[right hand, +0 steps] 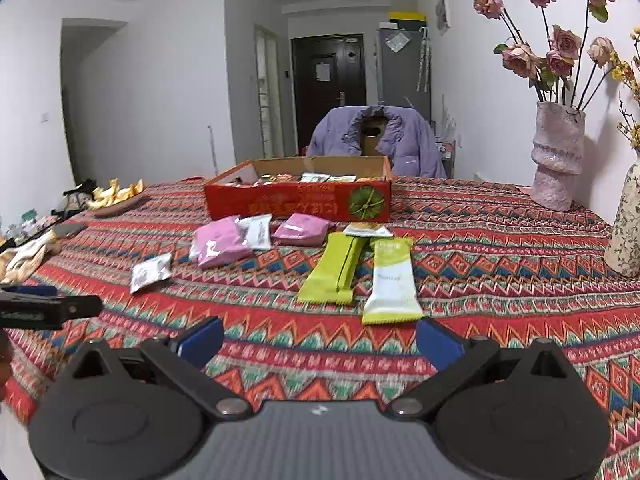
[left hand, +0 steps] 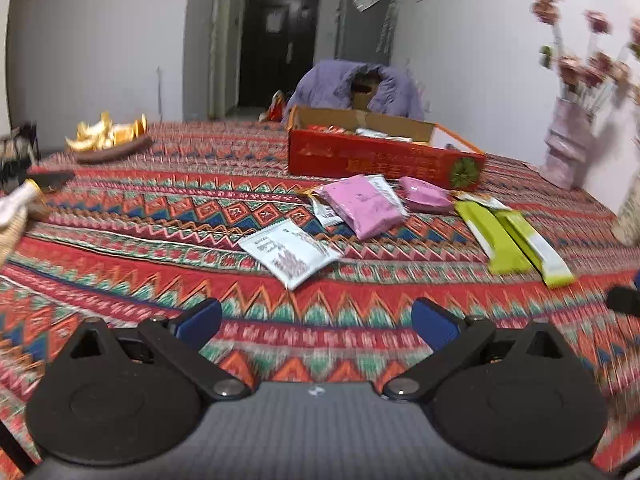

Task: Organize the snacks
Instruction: 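Move both grippers back over the remaining packets, then grasp a white packet with the left gripper while the right grasps a pumpkin-seed crisp packet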

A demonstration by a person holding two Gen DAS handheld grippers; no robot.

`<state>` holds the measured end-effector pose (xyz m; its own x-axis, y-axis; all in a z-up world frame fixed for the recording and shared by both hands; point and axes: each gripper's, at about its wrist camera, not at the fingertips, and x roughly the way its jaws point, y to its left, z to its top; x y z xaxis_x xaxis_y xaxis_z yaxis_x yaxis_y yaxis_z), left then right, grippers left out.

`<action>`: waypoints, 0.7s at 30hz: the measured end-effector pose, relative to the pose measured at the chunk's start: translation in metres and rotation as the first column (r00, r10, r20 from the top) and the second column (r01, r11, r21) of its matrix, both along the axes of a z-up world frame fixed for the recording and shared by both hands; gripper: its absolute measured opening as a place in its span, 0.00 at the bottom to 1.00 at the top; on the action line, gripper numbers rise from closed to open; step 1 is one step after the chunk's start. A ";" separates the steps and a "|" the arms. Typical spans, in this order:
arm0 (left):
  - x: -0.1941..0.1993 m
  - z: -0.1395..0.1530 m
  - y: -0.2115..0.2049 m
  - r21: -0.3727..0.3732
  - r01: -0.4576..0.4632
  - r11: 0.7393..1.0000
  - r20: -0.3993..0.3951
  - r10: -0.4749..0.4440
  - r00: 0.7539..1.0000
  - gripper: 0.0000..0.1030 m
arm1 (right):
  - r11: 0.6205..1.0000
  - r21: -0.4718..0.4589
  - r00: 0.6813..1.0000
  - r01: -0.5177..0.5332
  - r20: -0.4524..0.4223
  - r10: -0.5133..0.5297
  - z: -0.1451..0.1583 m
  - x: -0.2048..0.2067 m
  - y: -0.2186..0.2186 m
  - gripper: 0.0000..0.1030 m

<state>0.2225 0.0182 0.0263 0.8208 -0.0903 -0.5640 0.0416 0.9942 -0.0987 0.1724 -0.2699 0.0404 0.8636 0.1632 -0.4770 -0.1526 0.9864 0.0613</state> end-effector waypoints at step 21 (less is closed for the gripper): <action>0.121 -0.032 -0.027 0.067 0.043 0.997 -0.077 -0.038 0.996 0.49 | 0.996 -0.072 0.993 0.060 -0.098 -0.067 -0.026 0.236 -0.025 0.83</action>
<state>0.3434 -0.0085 -0.0053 0.7723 -0.0816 -0.6300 0.0769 0.9964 -0.0347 0.4085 -0.2945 0.0148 0.8187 0.0736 -0.5695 -0.0862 0.9963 0.0049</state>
